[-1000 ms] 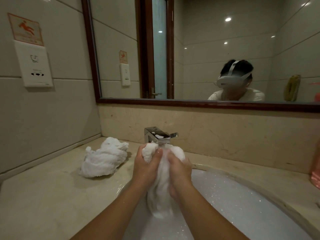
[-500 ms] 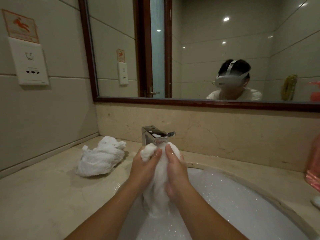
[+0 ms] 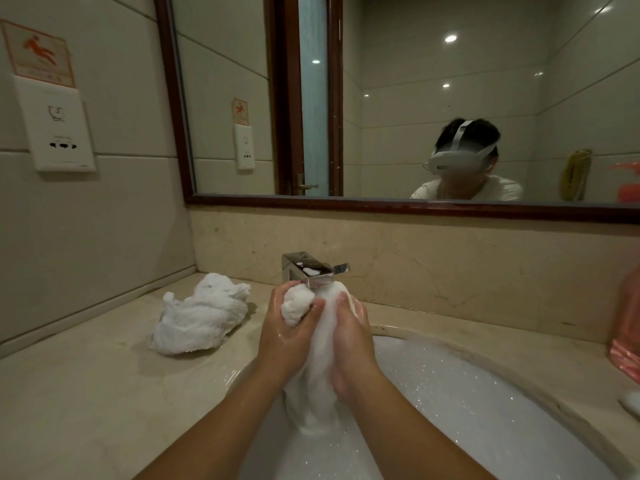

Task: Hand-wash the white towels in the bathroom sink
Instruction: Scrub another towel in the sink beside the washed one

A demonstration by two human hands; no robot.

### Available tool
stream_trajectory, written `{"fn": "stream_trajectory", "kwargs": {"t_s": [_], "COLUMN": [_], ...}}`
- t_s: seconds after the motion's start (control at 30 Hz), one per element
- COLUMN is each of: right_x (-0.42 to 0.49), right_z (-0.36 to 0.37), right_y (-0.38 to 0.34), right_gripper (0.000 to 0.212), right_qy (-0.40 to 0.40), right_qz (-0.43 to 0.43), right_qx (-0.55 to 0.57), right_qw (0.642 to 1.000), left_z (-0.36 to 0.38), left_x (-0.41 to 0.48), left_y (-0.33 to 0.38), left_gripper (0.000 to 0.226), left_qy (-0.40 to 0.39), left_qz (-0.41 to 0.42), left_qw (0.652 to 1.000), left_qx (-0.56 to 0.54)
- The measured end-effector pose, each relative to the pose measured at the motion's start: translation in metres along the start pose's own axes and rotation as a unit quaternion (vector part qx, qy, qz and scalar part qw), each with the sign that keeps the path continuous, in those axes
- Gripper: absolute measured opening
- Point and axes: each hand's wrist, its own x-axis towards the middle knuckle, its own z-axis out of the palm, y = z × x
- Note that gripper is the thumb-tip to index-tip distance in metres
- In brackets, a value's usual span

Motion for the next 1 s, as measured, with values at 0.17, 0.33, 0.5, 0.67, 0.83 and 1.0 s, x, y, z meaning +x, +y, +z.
{"fn": "stream_trajectory", "kwargs": {"t_s": [0.17, 0.33, 0.5, 0.67, 0.83, 1.0], "right_x": [-0.003, -0.004, -0.008, -0.006, -0.012, -0.013], "right_z": [0.000, 0.000, 0.003, 0.000, 0.006, 0.001], "right_y": [0.000, 0.000, 0.000, -0.002, -0.001, -0.003], "right_gripper": [0.031, 0.033, 0.040, 0.037, 0.039, 0.022], "right_qy": [-0.006, -0.015, -0.023, -0.013, 0.002, 0.019], "right_qz": [0.012, 0.020, 0.012, 0.013, 0.009, 0.013], "right_qx": [0.003, 0.027, 0.030, 0.012, -0.024, 0.014], "right_qw": [1.000, 0.999, 0.999, 1.000, 1.000, 1.000], "left_z": [0.000, 0.001, -0.002, -0.002, -0.004, -0.001], "left_x": [0.000, 0.001, 0.001, -0.001, 0.004, 0.004], "left_y": [0.002, 0.000, -0.001, -0.001, -0.005, -0.007], "left_gripper": [0.033, 0.036, 0.039, 0.042, 0.033, 0.047], "left_qy": [-0.008, -0.017, -0.023, -0.025, -0.027, -0.069], "left_qz": [-0.007, -0.011, -0.010, 0.010, -0.037, -0.071], "left_qw": [1.000, 1.000, 1.000, 1.000, 0.999, 0.995], "left_qx": [-0.012, -0.013, -0.002, 0.013, 0.017, -0.028]}}
